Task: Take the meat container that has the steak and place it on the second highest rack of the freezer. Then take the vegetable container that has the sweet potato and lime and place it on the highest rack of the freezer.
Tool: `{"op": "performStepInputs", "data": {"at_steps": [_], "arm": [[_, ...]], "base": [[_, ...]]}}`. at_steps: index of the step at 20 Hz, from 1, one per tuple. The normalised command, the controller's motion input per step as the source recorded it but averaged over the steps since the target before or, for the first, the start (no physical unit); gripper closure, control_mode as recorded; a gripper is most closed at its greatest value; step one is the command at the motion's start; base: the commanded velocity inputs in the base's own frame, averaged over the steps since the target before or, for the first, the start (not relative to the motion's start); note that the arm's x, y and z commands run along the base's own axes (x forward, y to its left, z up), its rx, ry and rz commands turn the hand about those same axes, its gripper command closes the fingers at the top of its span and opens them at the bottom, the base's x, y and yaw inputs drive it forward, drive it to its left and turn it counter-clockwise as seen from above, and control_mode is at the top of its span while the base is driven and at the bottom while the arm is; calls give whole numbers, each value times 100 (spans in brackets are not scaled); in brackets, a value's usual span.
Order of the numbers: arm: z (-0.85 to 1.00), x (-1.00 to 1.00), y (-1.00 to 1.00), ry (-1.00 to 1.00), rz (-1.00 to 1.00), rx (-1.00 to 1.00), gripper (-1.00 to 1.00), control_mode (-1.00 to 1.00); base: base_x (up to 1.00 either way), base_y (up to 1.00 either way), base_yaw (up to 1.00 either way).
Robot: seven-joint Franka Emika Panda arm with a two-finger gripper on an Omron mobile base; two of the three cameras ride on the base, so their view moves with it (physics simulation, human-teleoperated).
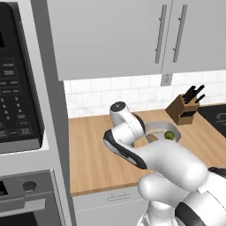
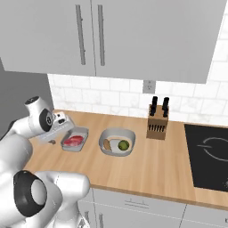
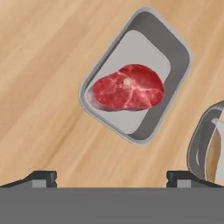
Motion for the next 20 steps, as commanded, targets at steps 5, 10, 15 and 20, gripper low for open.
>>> {"op": "performStepInputs", "data": {"at_steps": [5, 10, 15, 20], "arm": [[-34, 2, -22, 0, 12, 0, -100, -100], [-35, 7, -20, 1, 15, 0, -100, -100], [-27, 20, -1, 6, 10, 0, -100, -100], [-24, 28, 0, 8, 8, -1, -100, -100]], "base": [[0, 0, 0], [0, 0, 0], [0, 0, 0], [0, 0, 0]]}}
